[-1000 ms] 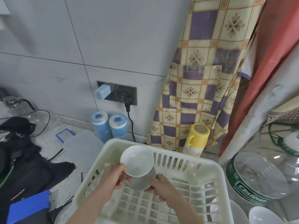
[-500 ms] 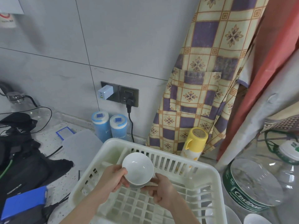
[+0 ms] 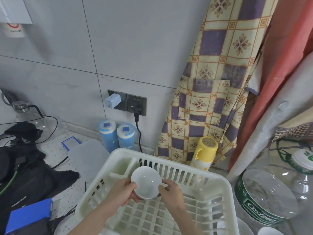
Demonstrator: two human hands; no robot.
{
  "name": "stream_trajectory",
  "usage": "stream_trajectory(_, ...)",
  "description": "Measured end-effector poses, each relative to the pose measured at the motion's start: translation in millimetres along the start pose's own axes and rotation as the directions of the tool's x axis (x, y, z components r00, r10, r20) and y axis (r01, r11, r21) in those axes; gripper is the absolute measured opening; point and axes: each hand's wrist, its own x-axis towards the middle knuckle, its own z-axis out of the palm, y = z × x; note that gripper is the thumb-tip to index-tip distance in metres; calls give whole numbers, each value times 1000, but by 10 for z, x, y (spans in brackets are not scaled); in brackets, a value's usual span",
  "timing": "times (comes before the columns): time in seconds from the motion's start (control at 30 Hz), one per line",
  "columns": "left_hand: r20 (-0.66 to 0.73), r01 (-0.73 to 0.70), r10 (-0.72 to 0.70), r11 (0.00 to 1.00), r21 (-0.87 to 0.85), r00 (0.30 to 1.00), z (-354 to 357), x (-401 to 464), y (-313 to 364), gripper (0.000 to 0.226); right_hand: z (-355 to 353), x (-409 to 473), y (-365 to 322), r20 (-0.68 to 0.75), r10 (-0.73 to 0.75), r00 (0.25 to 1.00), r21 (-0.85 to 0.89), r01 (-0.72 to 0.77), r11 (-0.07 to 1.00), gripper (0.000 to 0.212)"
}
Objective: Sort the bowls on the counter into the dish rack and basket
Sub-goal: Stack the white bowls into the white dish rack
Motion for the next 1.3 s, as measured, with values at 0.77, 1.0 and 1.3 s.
stream_trajectory(0.77, -117, -247, 328, 864, 440, 938, 68, 64, -144, 11, 143, 35, -27, -91, -97, 991, -169, 81, 982, 35)
stream_trajectory(1.0, -190, -259, 414, 803, 537, 890, 66, -10, -102, 43, 158, 40, -18, -98, -98, 990, -158, 82, 984, 37)
stream_trajectory(1.3, -119, -227, 365, 771, 595, 923, 53, -11, -101, 49, 130, 38, 5, -66, -118, 991, -196, 103, 975, 35)
